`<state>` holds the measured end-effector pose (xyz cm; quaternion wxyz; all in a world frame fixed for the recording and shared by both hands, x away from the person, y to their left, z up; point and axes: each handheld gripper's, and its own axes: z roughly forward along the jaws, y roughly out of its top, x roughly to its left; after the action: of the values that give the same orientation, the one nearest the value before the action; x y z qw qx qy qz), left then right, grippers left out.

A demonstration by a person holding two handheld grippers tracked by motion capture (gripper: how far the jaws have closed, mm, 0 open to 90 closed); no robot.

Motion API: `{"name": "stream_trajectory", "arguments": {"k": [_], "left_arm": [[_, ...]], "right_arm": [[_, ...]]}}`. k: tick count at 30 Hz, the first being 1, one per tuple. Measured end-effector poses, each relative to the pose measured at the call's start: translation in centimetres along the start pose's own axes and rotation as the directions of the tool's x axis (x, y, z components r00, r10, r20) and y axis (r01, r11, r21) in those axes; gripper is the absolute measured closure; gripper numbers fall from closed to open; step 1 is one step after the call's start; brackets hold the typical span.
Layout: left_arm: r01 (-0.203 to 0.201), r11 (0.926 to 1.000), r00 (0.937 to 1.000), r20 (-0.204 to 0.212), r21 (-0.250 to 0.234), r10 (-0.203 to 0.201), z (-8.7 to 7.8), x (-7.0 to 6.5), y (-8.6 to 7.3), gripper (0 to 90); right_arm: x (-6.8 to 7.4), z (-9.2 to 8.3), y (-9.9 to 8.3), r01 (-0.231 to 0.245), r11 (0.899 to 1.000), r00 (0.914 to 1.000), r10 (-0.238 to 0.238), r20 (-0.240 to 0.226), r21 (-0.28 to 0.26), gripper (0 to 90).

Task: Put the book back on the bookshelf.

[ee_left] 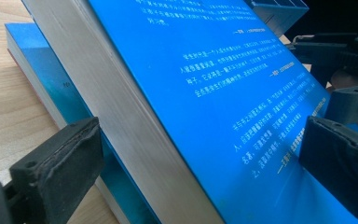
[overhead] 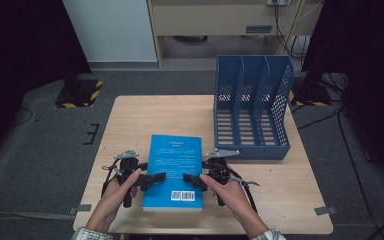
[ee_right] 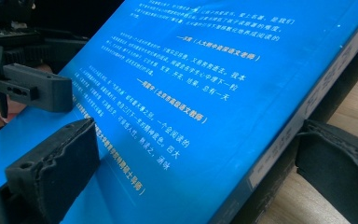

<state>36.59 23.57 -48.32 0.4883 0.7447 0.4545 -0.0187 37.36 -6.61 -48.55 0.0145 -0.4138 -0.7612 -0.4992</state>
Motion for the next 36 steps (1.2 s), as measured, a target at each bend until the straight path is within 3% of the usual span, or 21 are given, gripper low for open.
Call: {"name": "stream_trajectory", "arguments": {"k": [7,8,10,11,14,18,30,36], "left_arm": [[0.038,0.9993,0.9982,0.046,0.001,-0.038,0.1,0.9,0.0,0.0],[0.046,0.9989,0.9969,0.065,0.008,-0.046,0.3,1.1,0.0,0.0],[0.09,0.9951,0.9857,0.139,0.04,-0.095,1.0,1.6,-0.1,0.0],[0.084,0.9956,0.9854,0.145,0.041,-0.09,1.0,1.6,-0.1,0.0],[0.039,0.9986,0.9912,0.125,0.034,-0.043,1.1,1.2,0.3,0.4],[0.038,0.9989,0.9924,0.116,0.026,-0.041,1.2,1.1,0.3,0.7],[-0.024,0.9989,0.9982,0.055,0.041,0.022,1.5,-0.1,1.2,1.2],[-0.01,0.9983,0.9956,0.093,0.058,0.005,1.4,0.6,1.2,1.4]], "right_arm": [[-0.5,0.2,0.0,-0.031,1.0,0.9993,0.031,-0.022,0.003,0.0],[-0.6,0.2,0.0,-0.035,0.999,0.9991,0.035,-0.026,0.002,0.0],[-0.8,0.3,0.0,-0.055,0.998,0.9977,0.055,-0.041,0.008,0.0],[-0.9,0.4,0.1,-0.054,0.999,0.9975,0.054,-0.044,0.007,0.0],[-0.9,0.4,0.2,-0.052,0.999,0.9977,0.052,-0.043,0.013,0.0],[-1.1,0.4,0.4,-0.046,0.998,0.9974,0.048,-0.054,0.03,0.1],[-1.6,0.2,0.5,-0.06,0.997,0.9954,0.063,-0.073,0.046,1.3],[-1.8,0.1,0.4,-0.066,0.997,0.9944,0.069,-0.081,0.035,2.7]]}}
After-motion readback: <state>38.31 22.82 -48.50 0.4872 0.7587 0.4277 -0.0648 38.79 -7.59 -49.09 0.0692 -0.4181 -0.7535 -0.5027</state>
